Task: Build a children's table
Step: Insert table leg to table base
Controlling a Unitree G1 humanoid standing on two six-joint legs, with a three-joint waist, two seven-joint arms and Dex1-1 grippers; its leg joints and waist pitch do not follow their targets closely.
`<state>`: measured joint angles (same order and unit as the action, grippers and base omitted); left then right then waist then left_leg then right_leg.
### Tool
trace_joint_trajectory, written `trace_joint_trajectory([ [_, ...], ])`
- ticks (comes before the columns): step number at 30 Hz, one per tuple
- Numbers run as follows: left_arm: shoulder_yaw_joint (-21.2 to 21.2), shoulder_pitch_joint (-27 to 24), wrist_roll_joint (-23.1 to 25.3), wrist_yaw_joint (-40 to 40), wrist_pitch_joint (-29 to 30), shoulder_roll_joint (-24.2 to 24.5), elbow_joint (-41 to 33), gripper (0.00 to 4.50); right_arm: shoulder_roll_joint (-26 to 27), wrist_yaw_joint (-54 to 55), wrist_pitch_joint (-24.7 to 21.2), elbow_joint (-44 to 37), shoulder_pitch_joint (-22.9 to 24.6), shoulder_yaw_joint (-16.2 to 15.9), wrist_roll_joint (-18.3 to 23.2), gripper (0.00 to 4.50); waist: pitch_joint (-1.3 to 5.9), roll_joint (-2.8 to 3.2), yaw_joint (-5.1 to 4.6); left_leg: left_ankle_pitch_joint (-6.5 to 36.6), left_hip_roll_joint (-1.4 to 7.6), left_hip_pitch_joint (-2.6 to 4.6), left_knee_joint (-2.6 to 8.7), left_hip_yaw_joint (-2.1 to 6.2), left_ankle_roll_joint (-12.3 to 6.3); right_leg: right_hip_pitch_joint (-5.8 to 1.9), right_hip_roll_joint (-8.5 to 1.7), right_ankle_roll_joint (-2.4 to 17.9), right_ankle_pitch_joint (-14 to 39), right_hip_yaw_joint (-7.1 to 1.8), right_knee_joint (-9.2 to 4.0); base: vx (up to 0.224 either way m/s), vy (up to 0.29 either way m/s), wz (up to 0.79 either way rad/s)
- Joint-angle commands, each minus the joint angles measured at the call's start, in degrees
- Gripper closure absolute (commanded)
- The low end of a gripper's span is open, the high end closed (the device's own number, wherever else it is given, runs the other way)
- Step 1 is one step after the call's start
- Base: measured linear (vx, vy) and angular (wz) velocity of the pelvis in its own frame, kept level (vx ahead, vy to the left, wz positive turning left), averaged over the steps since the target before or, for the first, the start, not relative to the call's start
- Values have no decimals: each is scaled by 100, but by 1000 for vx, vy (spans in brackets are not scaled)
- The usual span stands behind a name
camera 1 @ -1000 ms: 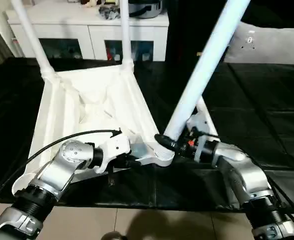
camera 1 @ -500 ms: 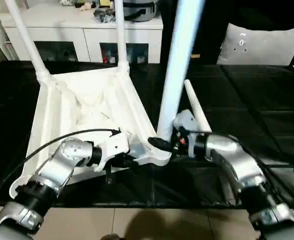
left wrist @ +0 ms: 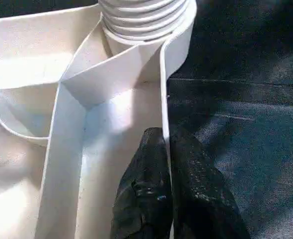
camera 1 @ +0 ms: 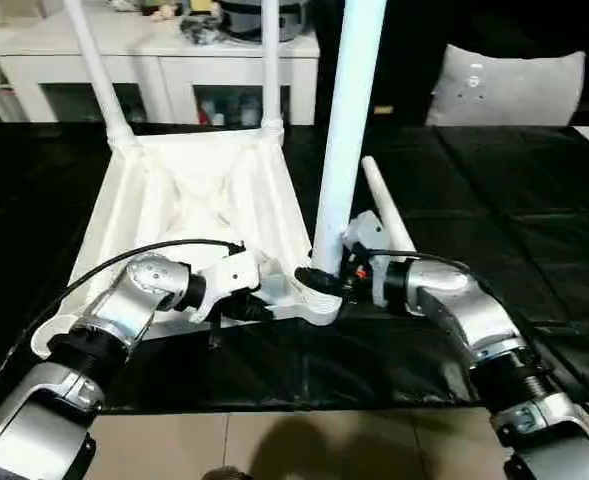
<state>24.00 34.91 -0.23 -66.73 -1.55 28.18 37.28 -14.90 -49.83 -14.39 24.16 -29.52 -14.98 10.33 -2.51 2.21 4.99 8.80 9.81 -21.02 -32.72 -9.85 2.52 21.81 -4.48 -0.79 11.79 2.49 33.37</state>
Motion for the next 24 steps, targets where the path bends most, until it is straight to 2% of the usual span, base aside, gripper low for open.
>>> trace_joint_trajectory([
  [1,-288,-7,-151,6,-8,99,-430,450,33,321,-316,725,289,-218,-429,261,194,112,-65,4407,304,245,575,317,553,21,-406,535,3536,-65,-574,-18,27,-18],
  [3,-339,-247,-204,33,203,190,-740,450,115,524,-313,762,277,-160,-443,261,183,121,-93,4562,313,226,621,338,582,-6,-409,508,3499,-27,-562,-9,13,-9],
  [4,-373,-427,-240,68,385,249,-1004,450,172,644,-324,793,259,-126,-447,261,151,135,-117,4703,302,262,634,323,574,26,-385,461,3613,33,-609,0,0,0],
  [5,-433,-709,-310,139,676,327,-1424,450,251,817,-314,845,231,-100,-478,261,144,140,-161,4844,299,303,627,318,562,24,-383,412,3662,127,-629,0,0,0],
  [6,-435,-716,-312,141,682,329,-1433,450,253,821,-314,846,231,-100,-479,261,123,128,-189,4927,311,288,660,327,557,-2,-376,378,3695,171,-622,0,0,0],
  [7,-500,-1021,-383,293,1056,381,-1940,450,342,1001,-303,920,194,-73,-507,261,94,162,-214,5194,341,232,775,327,563,-86,-304,307,3667,261,-566,0,0,0],
  [8,-511,-1084,-394,329,1137,390,-2049,450,361,1038,-308,937,186,-64,-507,261,88,250,-172,5550,443,19,1091,267,641,-308,-208,470,3048,246,-127,0,0,0],
  [9,-561,-1324,-421,504,1482,391,-2530,450,443,1185,-297,1039,123,-31,-526,261,109,209,-117,5661,494,-183,1289,215,628,-526,-138,486,2535,222,323,0,0,0],
  [10,-592,-1437,-424,581,1643,383,-2757,450,482,1255,-284,1094,91,-15,-539,261,132,281,62,5534,446,-196,1433,-35,810,-433,-89,640,1781,81,594,-29,-59,0],
  [11,-639,-1647,-428,759,1990,336,-3235,450,566,1388,-269,1207,15,24,-551,261,142,-110,-80,4452,172,358,676,39,758,149,-384,567,3498,-102,-329,-29,-59,0],
  [12,-659,-1749,-427,852,2172,304,-3482,450,610,1454,-264,1264,-25,45,-553,261,53,-114,-42,3508,-6,828,-196,99,508,628,-759,442,4964,-112,-1015,72,-101,3],
  [13,-666,-1870,-409,992,2452,236,-3843,450,671,1546,-257,1349,-89,67,-543,261,5,-168,-78,1368,-86,424,-494,356,30,176,-1083,328,5585,-344,-1018,133,-33,-46],
  [14,-650,-1931,-371,1097,2626,175,-4074,450,711,1581,-256,1404,-135,68,-538,261,44,-84,-71,947,146,-274,211,464,272,-479,-799,368,4254,10,-485,133,-33,-46],
  [15,-639,-1950,-350,1141,2691,146,-4163,450,727,1588,-256,1426,-153,65,-537,261,217,204,1,1172,225,-64,346,451,427,-423,-586,508,3120,36,-448,85,43,-49],
  [16,-623,-1960,-342,1213,2807,106,-4293,450,752,1574,-244,1447,-179,44,-537,261,173,127,-143,2590,297,147,452,447,465,-236,-336,927,1599,77,-252,0,0,0],
  [17,-614,-1966,-343,1258,2884,84,-4375,450,766,1564,-234,1458,-194,29,-536,261,140,107,-162,2880,282,197,467,400,436,-196,-332,1005,1671,70,-318,0,0,0],
  [18,-613,-1980,-350,1297,2976,79,-4465,450,778,1562,-225,1466,-203,22,-540,261,117,72,-178,3128,253,247,462,379,392,-166,-337,990,2021,80,-372,0,0,0],
  [19,-613,-1982,-345,1340,3030,74,-4524,450,801,1497,-227,1474,-223,11,-521,261,18,6,-204,3524,196,321,440,352,316,-75,-346,699,3212,147,-551,0,0,0],
  [20,-600,-1974,-327,1370,3048,74,-4539,450,811,1461,-217,1479,-234,0,-524,261,5,34,-235,3773,145,414,388,378,294,-44,-371,254,4101,271,-728,0,0,0],
  [21,-594,-1969,-318,1381,3053,73,-4542,450,815,1448,-214,1482,-238,-4,-525,261,20,75,-241,3840,146,466,374,390,280,-40,-391,152,4186,311,-779,0,0,0],
  [22,-524,-1899,-173,1488,3041,0,-4390,450,835,1405,-182,1547,-272,-2,-518,261,1,180,-322,4479,302,383,559,496,249,-251,-312,76,3449,515,-672,0,0,0],
  [23,-505,-1879,-126,1524,3035,-30,-4332,450,840,1408,-172,1568,-280,3,-514,261,1,180,-322,4479,302,383,559,496,249,-251,-312,76,3449,515,-672,0,0,0],
  [24,-496,-1870,-103,1541,3032,-45,-4303,450,843,1409,-167,1579,-284,6,-512,261,25,218,-294,4671,395,314,657,527,252,-368,-309,175,2950,475,-533,0,0,0],
])
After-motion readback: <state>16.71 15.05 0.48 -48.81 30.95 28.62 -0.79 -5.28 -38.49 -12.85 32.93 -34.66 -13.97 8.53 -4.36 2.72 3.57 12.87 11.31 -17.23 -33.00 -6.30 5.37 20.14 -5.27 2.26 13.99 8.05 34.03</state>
